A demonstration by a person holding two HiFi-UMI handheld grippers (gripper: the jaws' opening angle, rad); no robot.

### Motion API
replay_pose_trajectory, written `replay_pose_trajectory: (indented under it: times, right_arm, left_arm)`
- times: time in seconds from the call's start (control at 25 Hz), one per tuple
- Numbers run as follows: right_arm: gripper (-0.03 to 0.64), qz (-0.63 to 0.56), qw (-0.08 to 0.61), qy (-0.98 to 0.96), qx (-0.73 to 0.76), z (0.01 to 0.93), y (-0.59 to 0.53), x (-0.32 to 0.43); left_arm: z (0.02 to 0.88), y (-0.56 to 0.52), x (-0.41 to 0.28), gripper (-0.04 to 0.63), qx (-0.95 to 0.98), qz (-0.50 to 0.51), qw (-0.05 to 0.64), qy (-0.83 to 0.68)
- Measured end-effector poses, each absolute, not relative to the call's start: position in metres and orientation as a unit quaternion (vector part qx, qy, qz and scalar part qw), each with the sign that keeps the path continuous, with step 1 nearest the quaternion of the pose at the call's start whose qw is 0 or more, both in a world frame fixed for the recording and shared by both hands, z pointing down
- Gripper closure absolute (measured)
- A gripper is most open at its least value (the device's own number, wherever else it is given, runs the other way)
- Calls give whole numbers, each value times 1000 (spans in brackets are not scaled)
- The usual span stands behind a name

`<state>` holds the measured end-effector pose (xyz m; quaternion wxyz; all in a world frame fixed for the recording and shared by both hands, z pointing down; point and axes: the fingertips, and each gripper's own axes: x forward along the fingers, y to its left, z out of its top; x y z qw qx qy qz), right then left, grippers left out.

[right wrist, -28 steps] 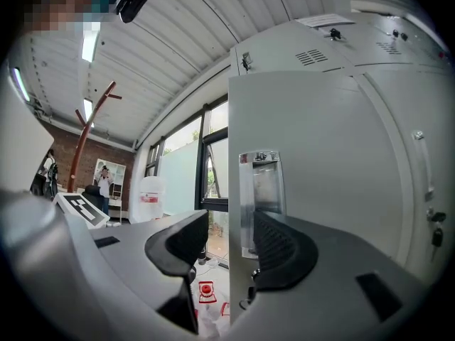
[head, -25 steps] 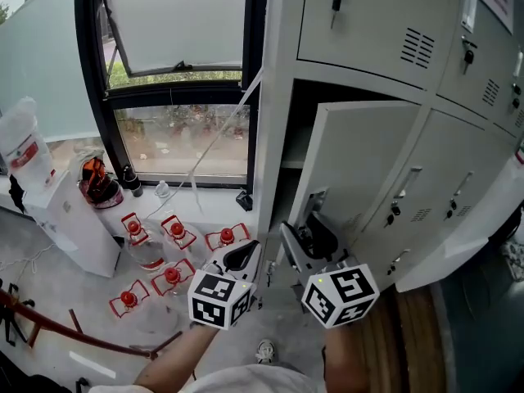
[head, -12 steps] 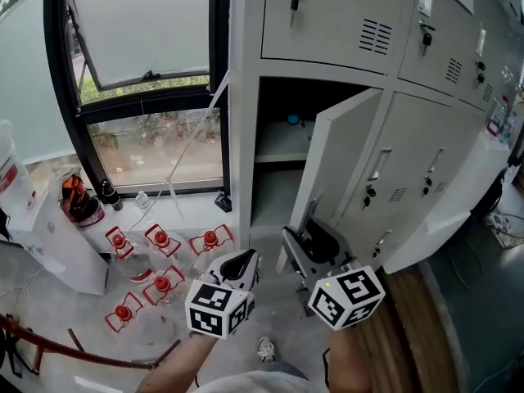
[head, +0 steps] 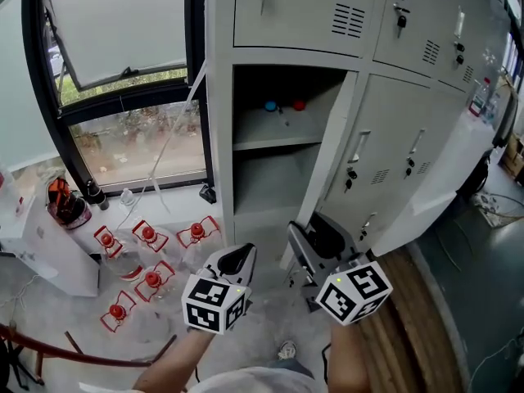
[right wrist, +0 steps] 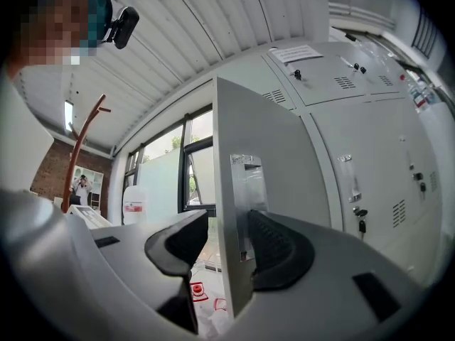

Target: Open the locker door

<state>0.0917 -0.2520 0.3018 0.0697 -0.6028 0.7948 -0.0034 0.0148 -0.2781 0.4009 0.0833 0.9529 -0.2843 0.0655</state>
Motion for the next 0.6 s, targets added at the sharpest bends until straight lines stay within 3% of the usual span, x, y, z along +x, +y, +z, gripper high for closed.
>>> replay_pose_trajectory:
  times: [0.6]
  right_arm:
    - [472,4,76,801,-593,304,-205,159]
  left_arm:
    - [396,-238,107,588,963,60,80,-249]
